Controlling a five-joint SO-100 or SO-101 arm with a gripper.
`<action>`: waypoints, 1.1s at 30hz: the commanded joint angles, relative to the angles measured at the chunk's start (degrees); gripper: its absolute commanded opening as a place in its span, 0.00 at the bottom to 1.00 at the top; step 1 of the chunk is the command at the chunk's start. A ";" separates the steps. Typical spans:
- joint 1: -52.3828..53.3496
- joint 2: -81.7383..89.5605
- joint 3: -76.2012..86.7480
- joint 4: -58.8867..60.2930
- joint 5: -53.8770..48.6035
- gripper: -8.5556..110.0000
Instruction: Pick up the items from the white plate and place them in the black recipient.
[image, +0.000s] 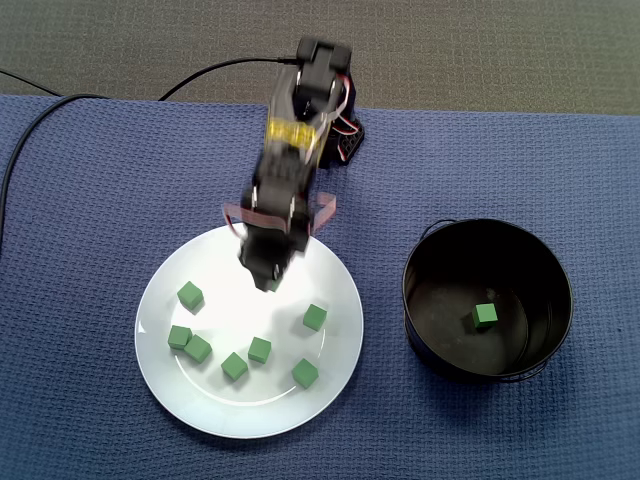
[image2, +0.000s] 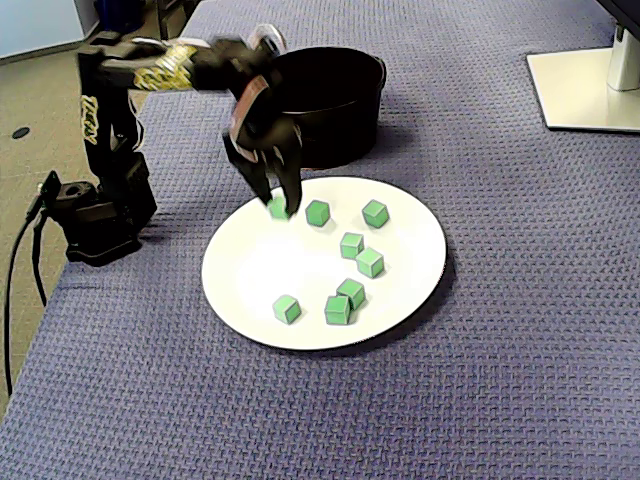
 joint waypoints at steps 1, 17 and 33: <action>-2.46 19.95 -10.28 2.29 -9.40 0.07; -42.36 -5.63 -18.81 -16.70 -50.36 0.07; -37.35 6.33 -24.79 4.83 -50.27 0.46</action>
